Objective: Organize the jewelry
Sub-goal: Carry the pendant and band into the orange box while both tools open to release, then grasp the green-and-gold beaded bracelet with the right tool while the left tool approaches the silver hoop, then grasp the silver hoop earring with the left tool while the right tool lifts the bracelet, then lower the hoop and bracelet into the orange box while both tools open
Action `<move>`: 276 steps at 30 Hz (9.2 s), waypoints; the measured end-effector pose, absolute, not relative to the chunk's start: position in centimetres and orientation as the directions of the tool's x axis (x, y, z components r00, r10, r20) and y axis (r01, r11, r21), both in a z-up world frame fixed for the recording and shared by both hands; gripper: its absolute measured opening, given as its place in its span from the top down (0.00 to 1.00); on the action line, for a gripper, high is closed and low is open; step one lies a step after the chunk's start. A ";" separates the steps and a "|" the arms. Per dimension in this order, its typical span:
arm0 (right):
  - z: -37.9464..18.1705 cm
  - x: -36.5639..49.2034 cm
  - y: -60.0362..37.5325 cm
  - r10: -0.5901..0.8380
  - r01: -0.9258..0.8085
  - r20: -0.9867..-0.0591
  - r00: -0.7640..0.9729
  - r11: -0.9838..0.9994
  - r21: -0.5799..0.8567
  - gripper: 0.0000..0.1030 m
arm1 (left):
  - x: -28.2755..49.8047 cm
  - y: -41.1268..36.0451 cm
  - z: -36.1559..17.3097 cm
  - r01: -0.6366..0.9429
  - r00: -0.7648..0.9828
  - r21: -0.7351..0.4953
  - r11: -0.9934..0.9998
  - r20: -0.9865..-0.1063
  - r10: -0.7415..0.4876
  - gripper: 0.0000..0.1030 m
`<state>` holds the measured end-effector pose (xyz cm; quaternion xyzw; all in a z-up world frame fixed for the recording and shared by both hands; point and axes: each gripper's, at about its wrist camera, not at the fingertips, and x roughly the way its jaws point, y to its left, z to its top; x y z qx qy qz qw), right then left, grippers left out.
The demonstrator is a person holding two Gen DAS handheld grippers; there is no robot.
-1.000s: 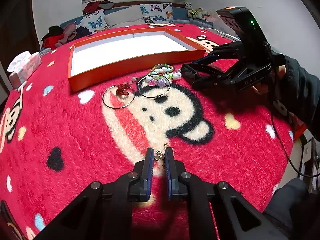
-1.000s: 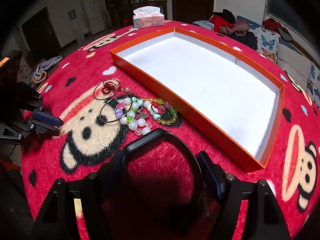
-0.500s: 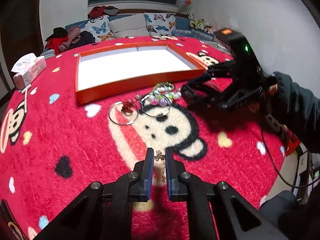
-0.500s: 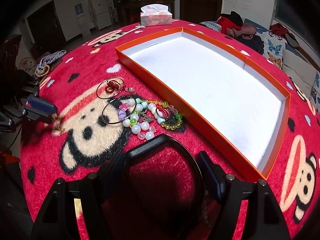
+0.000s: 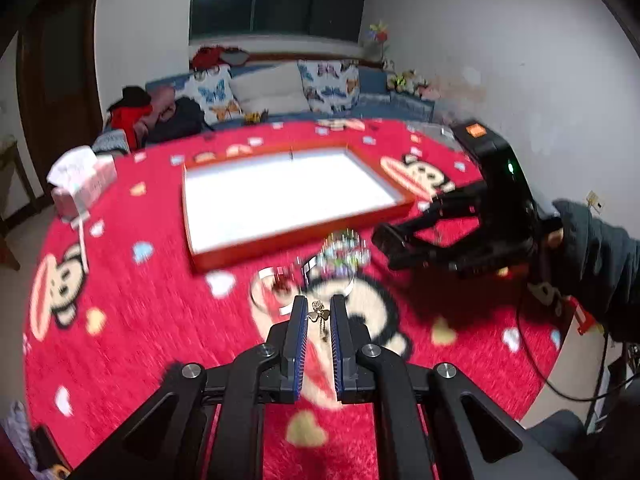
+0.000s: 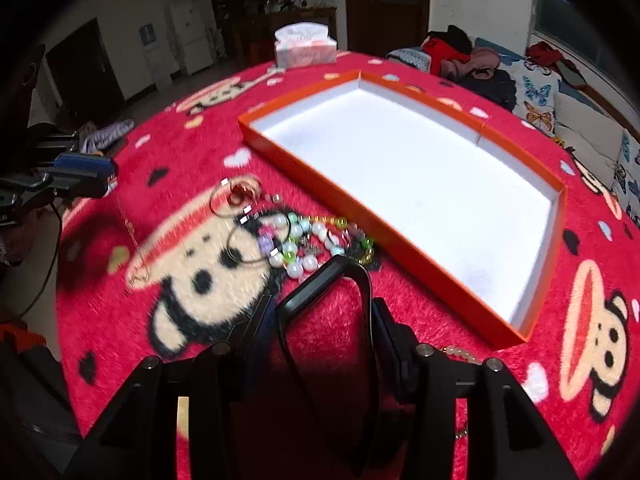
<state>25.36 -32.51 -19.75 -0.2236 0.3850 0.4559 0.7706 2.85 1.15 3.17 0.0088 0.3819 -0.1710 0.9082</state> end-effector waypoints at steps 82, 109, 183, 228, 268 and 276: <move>-15.3 34.3 -31.0 0.416 -0.636 -0.763 0.495 0.771 0.008 0.34 | 22.6 3.2 -2.1 0.177 0.550 -0.009 0.984 -0.828 -0.107 0.40; -20.4 27.5 -37.9 0.375 -0.635 -0.811 0.449 0.772 0.005 0.34 | 11.3 -0.7 -0.6 0.264 0.573 -0.036 0.964 -0.798 -0.187 0.40; -21.6 28.1 -36.1 0.330 -0.517 -0.790 0.516 0.856 0.020 0.88 | 10.5 -1.1 -2.5 0.387 0.512 -0.108 0.916 -0.801 -0.310 0.40; -21.5 27.6 -37.6 0.384 -0.535 -0.779 0.497 0.842 0.074 0.88 | 14.8 -4.4 -5.8 0.525 0.415 -0.094 0.846 -0.839 -0.351 0.46; -13.3 36.3 -36.0 0.483 -0.543 -0.646 0.592 0.830 0.123 0.88 | 26.2 -1.6 -2.2 0.334 0.516 -0.058 0.941 -0.824 -0.234 0.46; -15.7 39.6 -35.0 0.436 -0.511 -0.685 0.584 0.853 0.108 0.88 | 28.5 -2.5 -4.7 0.332 0.479 -0.066 0.941 -0.847 -0.229 0.46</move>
